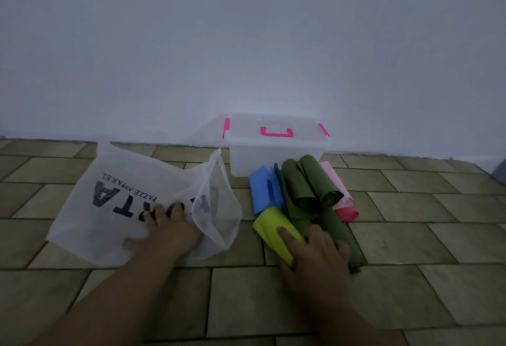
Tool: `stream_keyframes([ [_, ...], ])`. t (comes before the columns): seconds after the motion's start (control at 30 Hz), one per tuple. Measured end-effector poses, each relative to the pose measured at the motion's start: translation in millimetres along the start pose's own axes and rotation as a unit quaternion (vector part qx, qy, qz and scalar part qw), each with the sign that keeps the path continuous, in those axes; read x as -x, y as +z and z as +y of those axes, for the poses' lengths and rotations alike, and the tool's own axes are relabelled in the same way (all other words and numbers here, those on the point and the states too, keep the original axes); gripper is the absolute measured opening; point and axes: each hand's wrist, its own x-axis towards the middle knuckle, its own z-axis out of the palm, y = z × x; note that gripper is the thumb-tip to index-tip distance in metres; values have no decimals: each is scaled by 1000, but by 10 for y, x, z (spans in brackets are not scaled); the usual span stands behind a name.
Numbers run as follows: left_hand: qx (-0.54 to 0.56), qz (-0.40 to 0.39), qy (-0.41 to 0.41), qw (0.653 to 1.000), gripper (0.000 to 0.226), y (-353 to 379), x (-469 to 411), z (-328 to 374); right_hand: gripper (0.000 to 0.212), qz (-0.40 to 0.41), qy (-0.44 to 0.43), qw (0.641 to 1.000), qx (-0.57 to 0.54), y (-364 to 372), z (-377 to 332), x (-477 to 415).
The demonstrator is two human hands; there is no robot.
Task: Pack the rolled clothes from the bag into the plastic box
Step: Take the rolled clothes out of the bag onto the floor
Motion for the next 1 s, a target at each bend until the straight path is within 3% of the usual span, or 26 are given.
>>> stream_keyframes([
  [0.07, 22, 9, 0, 1000, 89, -37, -4, 83, 70, -66, -6, 997, 35, 67, -135, -32],
  [0.13, 9, 46, 30, 998, 86, -85, 12, 146, 76, -68, -7, 997, 42, 72, -217, -105],
  [0.23, -31, 123, 144, 981, 87, -135, 98, 178, 69, 5, -42, 999, 8, -11, -199, -244],
  [0.3, -52, 121, 204, 970, 89, -103, 194, 185, 67, 87, -50, 995, -27, -27, -122, -355],
  [0.33, -71, 103, 213, 969, 91, -62, 232, 189, 73, 88, -46, 995, -29, -32, -71, -431],
  [0.43, -116, 19, 166, 979, 91, 77, 214, 188, 95, -26, -30, 999, -12, 26, 94, -664],
  [0.57, -68, -14, 106, 992, 87, 115, -106, 187, 95, -138, -25, 990, -7, 234, 186, -785],
  [0.7, 18, 6, 15, 1000, 92, -91, -541, 418, 96, -167, -25, 985, -14, 274, 180, -807],
  [0.77, 107, 14, 11, 994, 90, -276, -745, 606, 98, -197, -23, 980, -12, 232, 169, -835],
  [0.87, 321, 52, 57, 944, 76, -604, -993, 891, 101, -275, -29, 961, -6, 71, 127, -942],
  [1.0, 458, 128, 68, 877, 70, -1036, -1089, 1269, 82, -391, -39, 919, -40, -500, 127, -1384],
])
